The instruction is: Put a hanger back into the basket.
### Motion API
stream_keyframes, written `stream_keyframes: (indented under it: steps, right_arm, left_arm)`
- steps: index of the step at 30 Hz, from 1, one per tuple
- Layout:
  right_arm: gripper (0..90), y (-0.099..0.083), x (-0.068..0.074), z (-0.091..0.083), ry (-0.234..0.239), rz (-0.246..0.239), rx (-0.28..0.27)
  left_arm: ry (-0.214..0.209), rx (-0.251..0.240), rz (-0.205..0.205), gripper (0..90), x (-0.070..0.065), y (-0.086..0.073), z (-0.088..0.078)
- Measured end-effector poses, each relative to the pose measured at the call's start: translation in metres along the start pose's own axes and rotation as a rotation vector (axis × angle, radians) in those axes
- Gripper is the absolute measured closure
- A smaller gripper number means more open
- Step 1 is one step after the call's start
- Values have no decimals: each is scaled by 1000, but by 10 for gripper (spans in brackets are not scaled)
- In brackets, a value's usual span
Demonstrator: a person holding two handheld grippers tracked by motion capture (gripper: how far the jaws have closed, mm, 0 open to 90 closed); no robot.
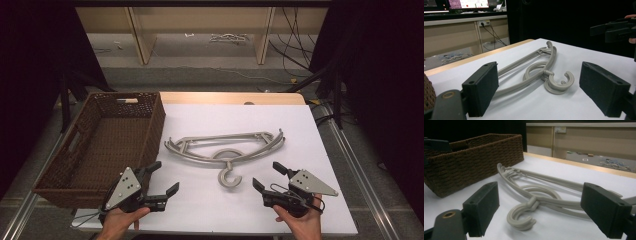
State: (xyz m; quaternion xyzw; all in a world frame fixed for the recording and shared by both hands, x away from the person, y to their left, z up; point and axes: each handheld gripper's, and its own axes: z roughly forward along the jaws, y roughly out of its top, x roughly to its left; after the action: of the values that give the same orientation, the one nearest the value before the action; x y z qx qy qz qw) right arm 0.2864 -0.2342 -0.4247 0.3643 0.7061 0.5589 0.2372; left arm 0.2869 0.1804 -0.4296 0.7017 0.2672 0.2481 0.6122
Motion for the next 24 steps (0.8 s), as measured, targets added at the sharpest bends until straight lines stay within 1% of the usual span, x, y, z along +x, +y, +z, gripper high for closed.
stream_keyframes:
  steps: [3,4,6,7,8,10,11,12,13,14,15,18,19,20,22,23,24]
  right_arm:
    - [164,-1,-1,1,9,-3,4]
    - [164,-1,-3,3,-3,-33,-13]
    - [165,0,-4,4,-9,-52,-10]
    - [165,0,-4,4,-9,-52,-10]
    - [165,0,-4,4,-14,-58,9]
    - [165,2,-5,4,-17,-71,26]
    - [166,2,-6,4,-16,-73,24]
    - [166,2,-7,4,-12,-73,35]
    - [166,2,-8,6,-11,-71,31]
    - [166,2,-9,6,-14,-83,55]
    - [168,2,-10,6,-7,-89,66]
    - [173,3,-15,8,-21,-98,71]
    - [175,4,-17,7,-20,-102,89]
    - [175,4,-18,9,-20,-97,84]
    - [177,4,-21,11,-18,-104,80]
    - [193,7,-26,13,-14,-125,118]
    - [199,9,-28,14,-10,-135,126]
  left_arm:
    - [-2,-2,3,157,0,0,0]
    - [-5,-1,2,157,0,0,0]
    - [-4,-7,-10,156,-1,0,0]
    - [-6,-14,-11,156,-1,1,0]
    - [-7,-15,-7,156,-1,1,-1]
    - [-12,-15,-6,156,-1,0,0]
    - [-11,-16,-7,156,-2,0,0]
    - [-16,-25,0,156,-1,1,1]
    - [-14,-19,-2,156,-2,1,0]
    - [-14,-19,-2,156,-2,1,0]
    - [-17,-18,-2,156,-3,0,1]
    - [-17,-15,2,156,-4,0,1]
    - [-18,-15,2,156,-4,0,1]
    - [-20,-11,2,156,-4,0,2]
    - [-21,-10,-4,156,-4,0,2]
    - [-21,-13,5,156,-4,0,2]
    - [-24,-17,4,156,-4,0,3]
